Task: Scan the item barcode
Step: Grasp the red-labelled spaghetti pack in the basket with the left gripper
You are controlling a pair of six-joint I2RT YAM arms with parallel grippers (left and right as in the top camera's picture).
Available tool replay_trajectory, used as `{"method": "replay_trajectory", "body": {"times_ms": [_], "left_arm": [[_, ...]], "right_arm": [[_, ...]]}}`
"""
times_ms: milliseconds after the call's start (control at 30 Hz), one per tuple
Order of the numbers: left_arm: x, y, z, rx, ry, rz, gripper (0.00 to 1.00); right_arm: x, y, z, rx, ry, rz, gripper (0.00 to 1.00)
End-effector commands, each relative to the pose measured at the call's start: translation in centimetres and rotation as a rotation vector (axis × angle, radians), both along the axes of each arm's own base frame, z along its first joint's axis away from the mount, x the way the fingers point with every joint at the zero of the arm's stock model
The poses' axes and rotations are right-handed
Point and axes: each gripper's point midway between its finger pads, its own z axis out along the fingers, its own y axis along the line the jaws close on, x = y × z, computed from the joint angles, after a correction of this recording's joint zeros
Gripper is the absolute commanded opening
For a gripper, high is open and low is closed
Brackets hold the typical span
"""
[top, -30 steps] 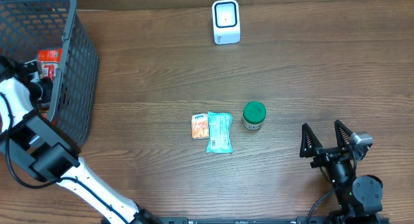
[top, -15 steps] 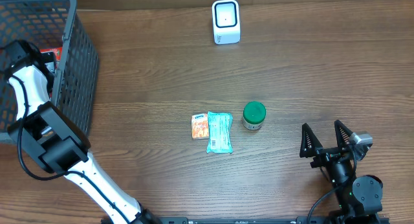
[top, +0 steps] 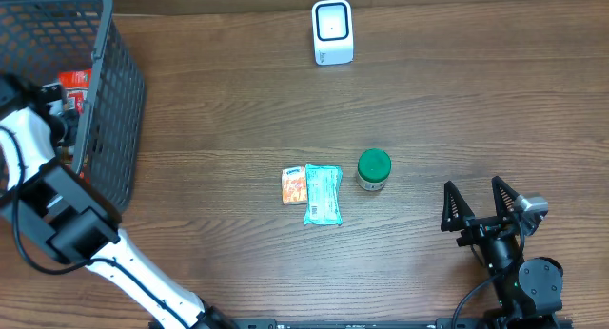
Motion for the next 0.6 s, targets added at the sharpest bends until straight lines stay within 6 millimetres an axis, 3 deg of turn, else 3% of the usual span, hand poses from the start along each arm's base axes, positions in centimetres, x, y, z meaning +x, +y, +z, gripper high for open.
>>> {"method": "replay_trajectory", "body": {"times_ms": [0,233,333,500,567], "left_arm": [[0.6,-0.1,-0.5,-0.092,-0.088,-0.038,1.0],[0.5,-0.7,-3.2,-0.108,-0.104,-0.048,0.99],[0.2,-1.2,-4.6,-0.111,-0.096,-0.051,0.91],[0.1,-1.3,-4.9,-0.112,-0.095,-0.05,0.27],[0.4,-1.1,-3.9,-0.103,-0.108,-0.049,0.11]], "right_arm": [[0.0,-0.1,-0.2,-0.005,-0.003,-0.004,1.0],[0.0,-0.1,-0.2,-0.005,-0.003,-0.004,1.0],[0.0,-0.1,-0.2,-0.005,-0.003,-0.004,1.0],[0.0,-0.1,-0.2,-0.005,-0.003,-0.004,1.0],[0.0,-0.1,-0.2,-0.005,-0.003,-0.004,1.0]]}}
